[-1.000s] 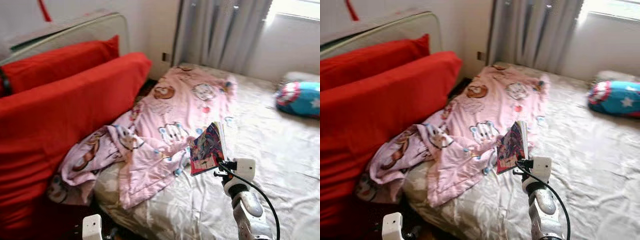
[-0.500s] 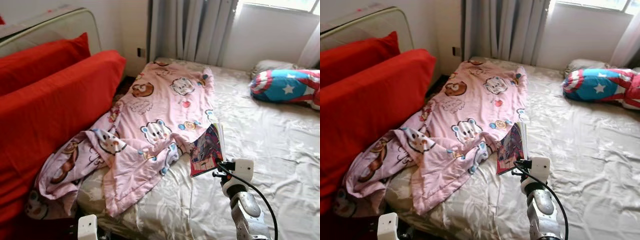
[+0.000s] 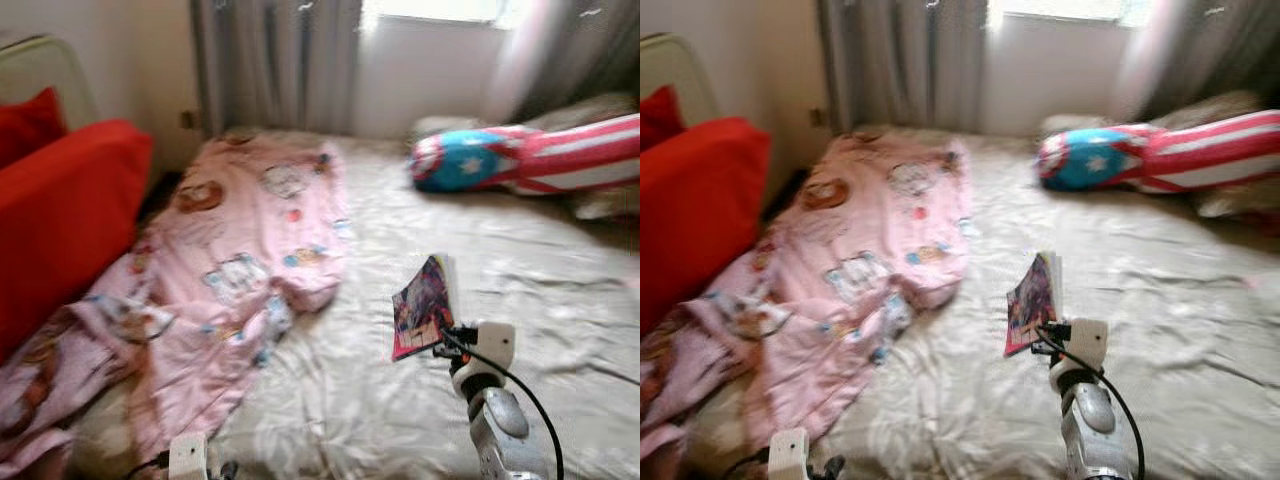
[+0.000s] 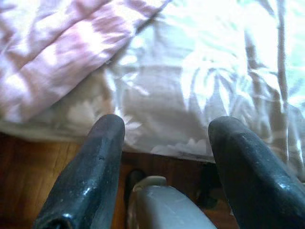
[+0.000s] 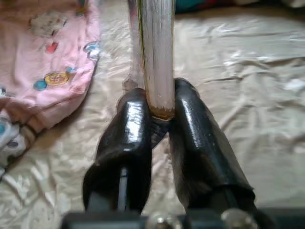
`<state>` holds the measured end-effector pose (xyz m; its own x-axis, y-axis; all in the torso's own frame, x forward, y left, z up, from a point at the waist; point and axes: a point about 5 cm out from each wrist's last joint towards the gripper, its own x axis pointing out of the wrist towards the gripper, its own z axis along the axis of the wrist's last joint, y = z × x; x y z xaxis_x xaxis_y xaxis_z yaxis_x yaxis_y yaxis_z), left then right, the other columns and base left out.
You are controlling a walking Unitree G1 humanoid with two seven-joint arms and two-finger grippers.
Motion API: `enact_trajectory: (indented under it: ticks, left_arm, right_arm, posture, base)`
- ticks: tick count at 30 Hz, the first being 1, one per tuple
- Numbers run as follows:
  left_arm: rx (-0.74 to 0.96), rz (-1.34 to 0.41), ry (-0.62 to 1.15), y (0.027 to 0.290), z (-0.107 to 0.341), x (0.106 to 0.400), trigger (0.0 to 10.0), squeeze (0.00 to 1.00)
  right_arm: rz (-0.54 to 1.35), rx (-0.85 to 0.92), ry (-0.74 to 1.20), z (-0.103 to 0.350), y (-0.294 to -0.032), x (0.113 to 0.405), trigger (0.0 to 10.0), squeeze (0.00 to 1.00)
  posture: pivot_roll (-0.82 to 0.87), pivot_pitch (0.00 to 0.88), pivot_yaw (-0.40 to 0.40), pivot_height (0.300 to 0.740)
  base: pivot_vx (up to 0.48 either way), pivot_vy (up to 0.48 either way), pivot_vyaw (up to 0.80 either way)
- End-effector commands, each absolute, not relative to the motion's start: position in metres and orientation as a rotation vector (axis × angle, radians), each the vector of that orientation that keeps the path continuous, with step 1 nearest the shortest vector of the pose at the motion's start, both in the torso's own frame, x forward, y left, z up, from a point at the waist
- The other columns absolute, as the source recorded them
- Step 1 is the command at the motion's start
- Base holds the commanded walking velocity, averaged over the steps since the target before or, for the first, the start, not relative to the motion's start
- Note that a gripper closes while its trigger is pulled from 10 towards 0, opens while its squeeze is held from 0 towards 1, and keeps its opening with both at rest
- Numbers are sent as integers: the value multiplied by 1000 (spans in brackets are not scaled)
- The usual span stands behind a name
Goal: Clean up the room
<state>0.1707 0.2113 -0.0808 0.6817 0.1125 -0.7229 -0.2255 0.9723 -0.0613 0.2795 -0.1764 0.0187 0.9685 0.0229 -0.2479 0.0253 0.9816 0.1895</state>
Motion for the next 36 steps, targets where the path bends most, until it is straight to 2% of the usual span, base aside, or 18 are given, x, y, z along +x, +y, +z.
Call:
enact_trajectory:
  ticks: [1, 6, 11, 36]
  left_arm:
    - [-149, 189, 820, 209, -83, 168, 10000, 0]
    - [-144, 189, 827, 209, -84, 167, 10000, 0]
    - [-121, 180, 834, 209, -84, 167, 10000, 0]
    - [-110, 192, 849, 210, -85, 166, 10000, 0]
  right_arm:
    - [10, 185, 202, 29, -176, 286, 10000, 0]
    - [12, 183, 199, 29, -176, 286, 10000, 0]
    - [8, 189, 190, 29, -176, 286, 10000, 0]
    - [17, 187, 181, 29, -174, 286, 10000, 0]
  posture:
    - [6, 0, -61, 740]
    - [6, 0, -60, 740]
    - [7, 0, -57, 740]
    - [5, 0, -55, 740]
  base:
    - [0, 0, -731]
    - [0, 0, -731]
    - [0, -126, 0]
    - [0, -435, 0]
